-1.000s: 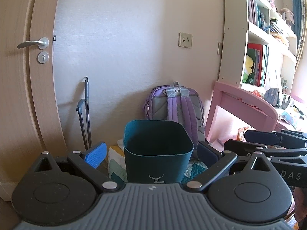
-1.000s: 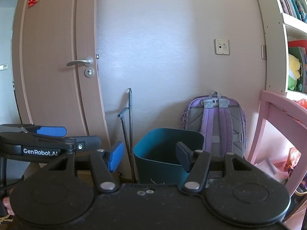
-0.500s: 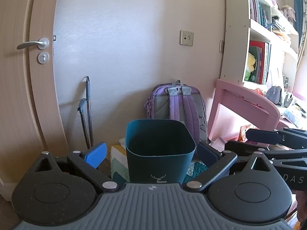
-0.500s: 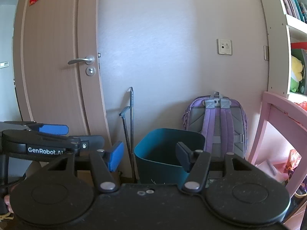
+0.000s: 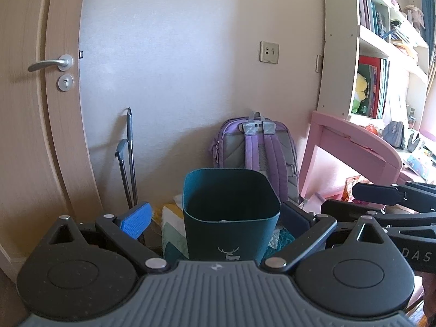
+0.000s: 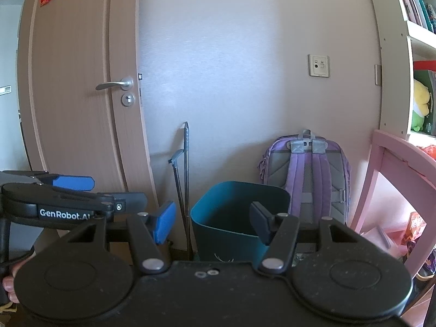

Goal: Collect trash

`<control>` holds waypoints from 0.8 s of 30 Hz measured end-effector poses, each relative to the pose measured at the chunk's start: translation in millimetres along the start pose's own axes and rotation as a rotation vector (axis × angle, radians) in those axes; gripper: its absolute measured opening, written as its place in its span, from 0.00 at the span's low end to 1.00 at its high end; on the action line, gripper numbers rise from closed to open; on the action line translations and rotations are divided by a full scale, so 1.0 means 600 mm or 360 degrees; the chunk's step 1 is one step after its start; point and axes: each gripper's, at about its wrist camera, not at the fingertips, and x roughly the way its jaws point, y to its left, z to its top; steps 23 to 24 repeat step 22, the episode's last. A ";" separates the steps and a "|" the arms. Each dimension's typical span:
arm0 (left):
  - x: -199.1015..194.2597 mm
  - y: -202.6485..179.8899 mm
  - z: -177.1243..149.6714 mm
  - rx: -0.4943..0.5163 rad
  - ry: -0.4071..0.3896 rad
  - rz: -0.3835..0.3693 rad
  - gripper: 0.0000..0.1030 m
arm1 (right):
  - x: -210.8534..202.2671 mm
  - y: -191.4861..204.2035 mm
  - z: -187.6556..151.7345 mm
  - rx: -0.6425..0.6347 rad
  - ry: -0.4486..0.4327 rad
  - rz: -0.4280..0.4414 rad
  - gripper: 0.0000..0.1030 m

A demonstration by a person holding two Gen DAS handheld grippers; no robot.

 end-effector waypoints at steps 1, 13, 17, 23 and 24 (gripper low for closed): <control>0.000 -0.002 0.003 0.0004 -0.0003 0.0008 0.98 | 0.001 -0.001 0.002 0.0000 0.0002 -0.0001 0.58; -0.006 -0.011 0.054 0.0010 -0.0034 0.0045 0.98 | -0.005 -0.008 0.036 -0.0002 -0.0033 -0.0010 0.58; -0.003 -0.011 0.063 -0.0006 -0.0032 0.0038 0.98 | -0.004 -0.010 0.046 -0.0003 -0.0045 -0.0018 0.58; 0.000 -0.009 0.060 -0.0021 -0.0023 0.0023 0.98 | -0.001 -0.012 0.049 0.0002 -0.0042 -0.0019 0.58; 0.000 -0.009 0.060 -0.0021 -0.0023 0.0023 0.98 | -0.001 -0.012 0.049 0.0002 -0.0042 -0.0019 0.58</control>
